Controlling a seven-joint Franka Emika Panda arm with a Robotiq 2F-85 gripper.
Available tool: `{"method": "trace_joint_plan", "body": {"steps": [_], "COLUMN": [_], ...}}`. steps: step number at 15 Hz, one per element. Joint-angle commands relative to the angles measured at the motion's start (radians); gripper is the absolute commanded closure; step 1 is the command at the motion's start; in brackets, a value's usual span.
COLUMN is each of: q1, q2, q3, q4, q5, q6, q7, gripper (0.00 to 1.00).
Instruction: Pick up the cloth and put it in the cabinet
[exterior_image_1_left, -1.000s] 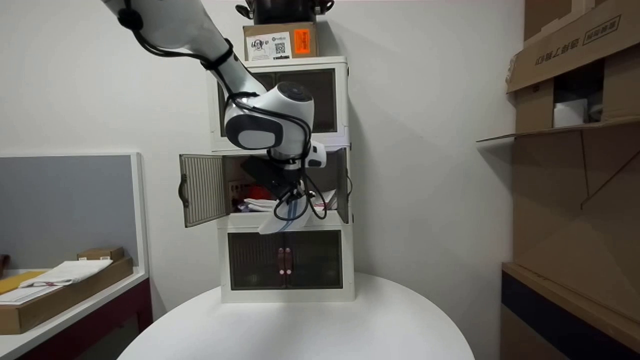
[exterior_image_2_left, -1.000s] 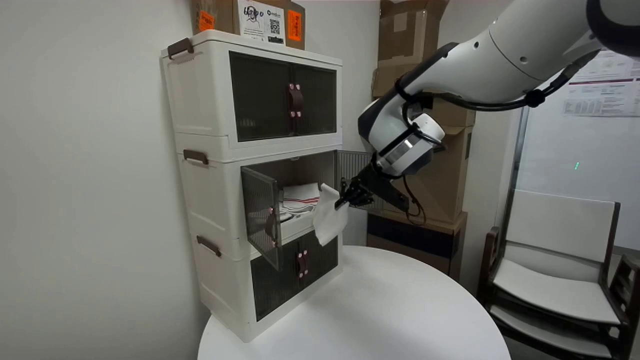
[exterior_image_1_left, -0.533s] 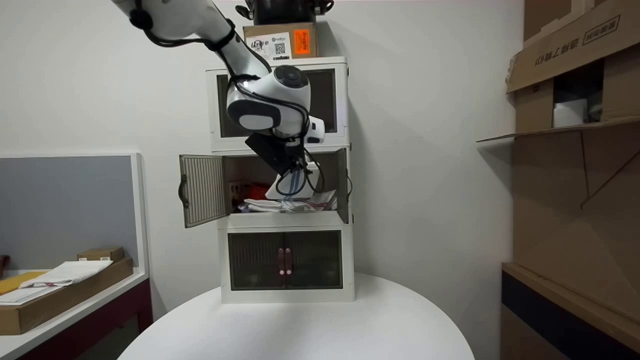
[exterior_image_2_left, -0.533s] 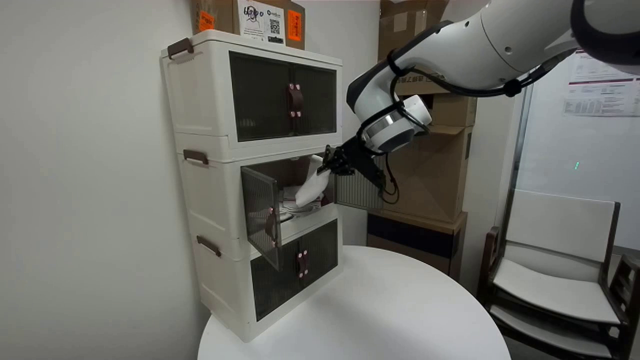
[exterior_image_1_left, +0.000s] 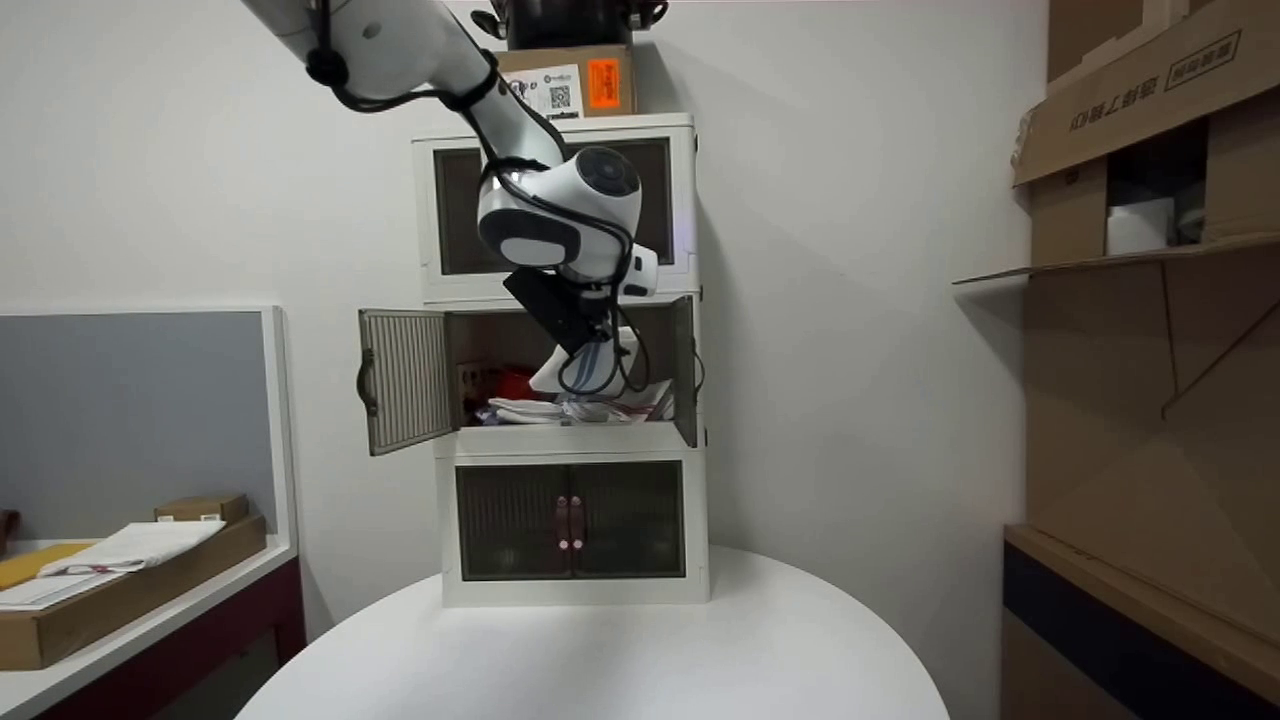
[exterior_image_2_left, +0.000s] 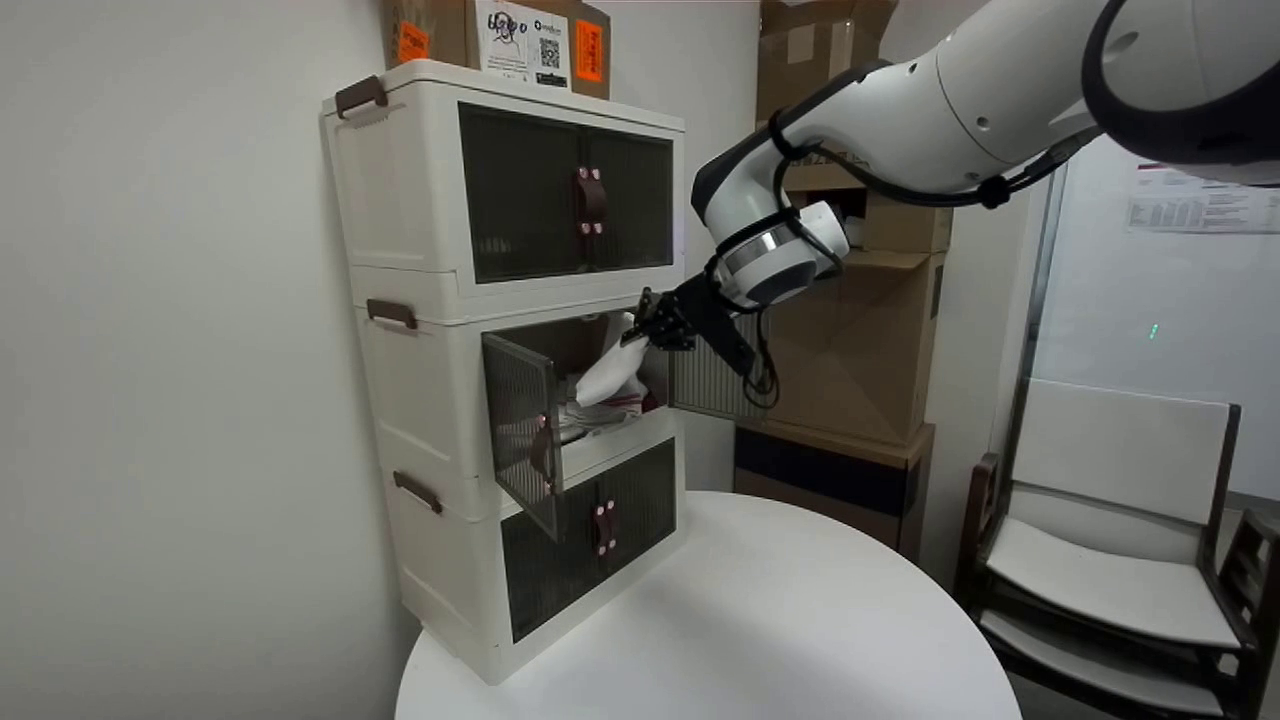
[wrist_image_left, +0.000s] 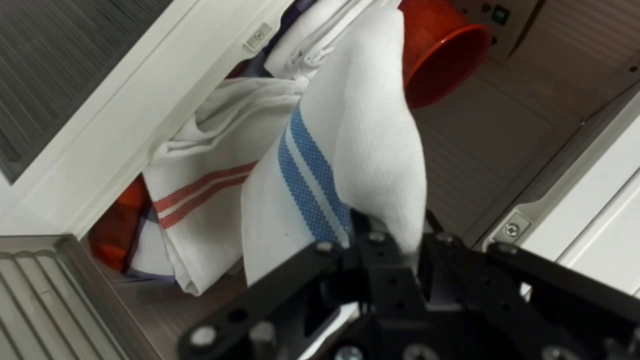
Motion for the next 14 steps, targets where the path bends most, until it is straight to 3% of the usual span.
{"method": "trace_joint_plan", "body": {"steps": [1, 8, 14], "q1": [0.000, 0.011, 0.062], "q2": [0.000, 0.076, 0.193], "q3": [0.000, 0.000, -0.005], "q4": [0.001, 0.076, 0.187], "q5": [0.000, -0.027, -0.127], "q6": [0.000, 0.009, 0.018], "q7": [0.000, -0.001, 0.060], "gripper": [0.97, 0.97, 0.97]}}
